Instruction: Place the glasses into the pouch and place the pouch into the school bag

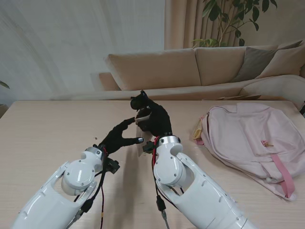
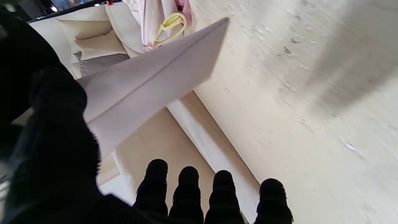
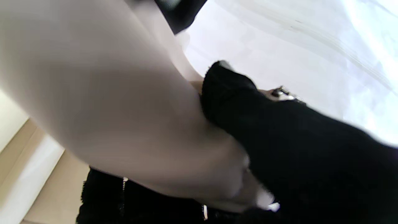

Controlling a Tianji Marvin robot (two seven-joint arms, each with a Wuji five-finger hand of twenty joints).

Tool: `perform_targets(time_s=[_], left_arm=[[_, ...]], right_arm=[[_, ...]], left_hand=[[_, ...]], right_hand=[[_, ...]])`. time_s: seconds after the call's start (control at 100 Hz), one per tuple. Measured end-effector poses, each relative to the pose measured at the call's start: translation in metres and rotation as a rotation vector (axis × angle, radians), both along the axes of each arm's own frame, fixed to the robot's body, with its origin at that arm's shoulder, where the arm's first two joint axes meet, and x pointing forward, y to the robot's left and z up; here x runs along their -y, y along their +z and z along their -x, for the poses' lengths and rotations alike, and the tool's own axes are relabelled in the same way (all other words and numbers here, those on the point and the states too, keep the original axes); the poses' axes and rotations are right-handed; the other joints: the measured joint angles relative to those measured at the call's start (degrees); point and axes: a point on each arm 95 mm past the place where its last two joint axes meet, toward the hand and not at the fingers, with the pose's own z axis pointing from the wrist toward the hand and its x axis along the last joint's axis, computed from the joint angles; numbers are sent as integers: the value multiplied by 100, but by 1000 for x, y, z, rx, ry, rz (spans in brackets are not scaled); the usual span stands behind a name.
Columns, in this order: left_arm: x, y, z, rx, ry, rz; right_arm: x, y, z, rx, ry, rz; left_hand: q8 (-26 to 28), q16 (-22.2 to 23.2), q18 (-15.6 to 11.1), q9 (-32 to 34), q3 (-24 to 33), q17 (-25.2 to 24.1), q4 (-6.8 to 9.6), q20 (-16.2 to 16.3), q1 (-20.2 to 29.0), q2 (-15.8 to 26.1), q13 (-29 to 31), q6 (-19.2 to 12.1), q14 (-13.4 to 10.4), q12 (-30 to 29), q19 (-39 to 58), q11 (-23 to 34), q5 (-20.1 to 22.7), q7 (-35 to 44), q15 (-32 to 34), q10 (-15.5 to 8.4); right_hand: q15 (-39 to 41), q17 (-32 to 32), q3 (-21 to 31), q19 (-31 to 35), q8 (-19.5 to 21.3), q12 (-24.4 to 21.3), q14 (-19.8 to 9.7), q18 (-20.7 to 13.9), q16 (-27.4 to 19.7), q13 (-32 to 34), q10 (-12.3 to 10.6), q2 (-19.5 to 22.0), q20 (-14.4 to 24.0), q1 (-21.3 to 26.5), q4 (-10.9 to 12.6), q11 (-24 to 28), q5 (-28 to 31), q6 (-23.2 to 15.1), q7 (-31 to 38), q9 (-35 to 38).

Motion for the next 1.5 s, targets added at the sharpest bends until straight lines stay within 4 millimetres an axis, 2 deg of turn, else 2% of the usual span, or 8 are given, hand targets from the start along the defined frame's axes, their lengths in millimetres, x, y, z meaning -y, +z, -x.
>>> perform_targets(time_s=[0.18,0.43,0.69,0.81,1.03,1.28,1.32,1.5], left_arm=[[15,0,-7,2,-33,67],[29,8,-11,52,-62,169],[32,9,-14,65,38,236],[29,7,-14,55,52,247],[28,4,-14,67,93,238],[26,9,-10,113,138,229],[25,10,-9,124,146,221],[23,12,-4,166,151,180]], right_arm=[[-7,-1,7,-31,57,-41],[-11,-3,12,-103,103,-116],[-10,-3,12,-134,159,-102],[-7,-3,11,-167,230,-76],[6,-3,11,-177,351,73],[39,7,7,-105,395,114],[48,10,6,-88,378,125],[85,15,5,-47,299,126]], left_hand=[[449,68,-1,0,971,125,-54,141,-297,-374,21,-251,-1,168,-283,165,0,334,10,-86],[1731,510,86,568,1796,361,-153,302,-429,-667,701,-584,70,757,-341,1446,29,2197,696,-272],[2708,1131,391,2710,2789,729,-154,506,42,-1096,2427,-398,359,1465,496,2099,1475,2542,1920,-47],[2715,1237,444,3177,2762,597,-154,487,431,-1097,2775,-349,498,1743,1661,2143,1740,2648,2294,177],[2694,1304,511,3654,2760,550,-154,350,649,-1043,3045,-446,621,2164,2601,2138,2279,3113,2551,214],[2607,1366,516,4121,2765,632,-154,349,654,-939,3115,-457,692,2587,3105,2546,2640,3520,2673,-144],[2710,1368,516,4124,2787,653,-154,349,702,-935,3115,-963,696,2602,3222,2553,2988,4177,2680,-144],[2831,1381,517,4129,2769,708,-154,364,715,-799,3115,-1151,702,2723,3446,2563,3009,4458,2741,-144]], right_hand=[[-535,-704,1,-253,83,6,-139,26,-55,0,-198,-77,-127,0,-69,-217,130,-269,1,185],[-1477,-1593,-55,-652,264,21,-502,-70,390,-988,-451,58,-486,-151,-70,-756,206,-566,-124,27],[-1601,-1710,-117,-295,455,-273,-753,-96,390,-1150,-515,702,-297,-354,-84,-1008,-37,-563,-408,-824],[-1878,-1775,-101,-288,516,-167,-914,-145,356,-1554,-519,996,-288,-712,757,-1079,-881,-114,-1462,-1629],[-2483,-1727,-169,-1068,-860,-292,-1353,-579,4,-2028,-738,325,-168,-1504,780,-1376,-2626,446,-2390,-2672],[-2682,-1979,-186,-3074,-1579,-738,-1568,-352,-47,-2214,-673,80,-231,-1987,705,-2287,-2713,578,-3222,-3297],[-3188,-2006,-186,-3114,-1588,-729,-1111,-352,-205,-2810,-663,80,-231,-2006,707,-2345,-2713,578,-3313,-3297],[-3459,-2017,-189,-3119,-1589,-818,-824,-340,-260,-2923,-579,117,-225,-2155,667,-2553,-2713,554,-3428,-3357]])
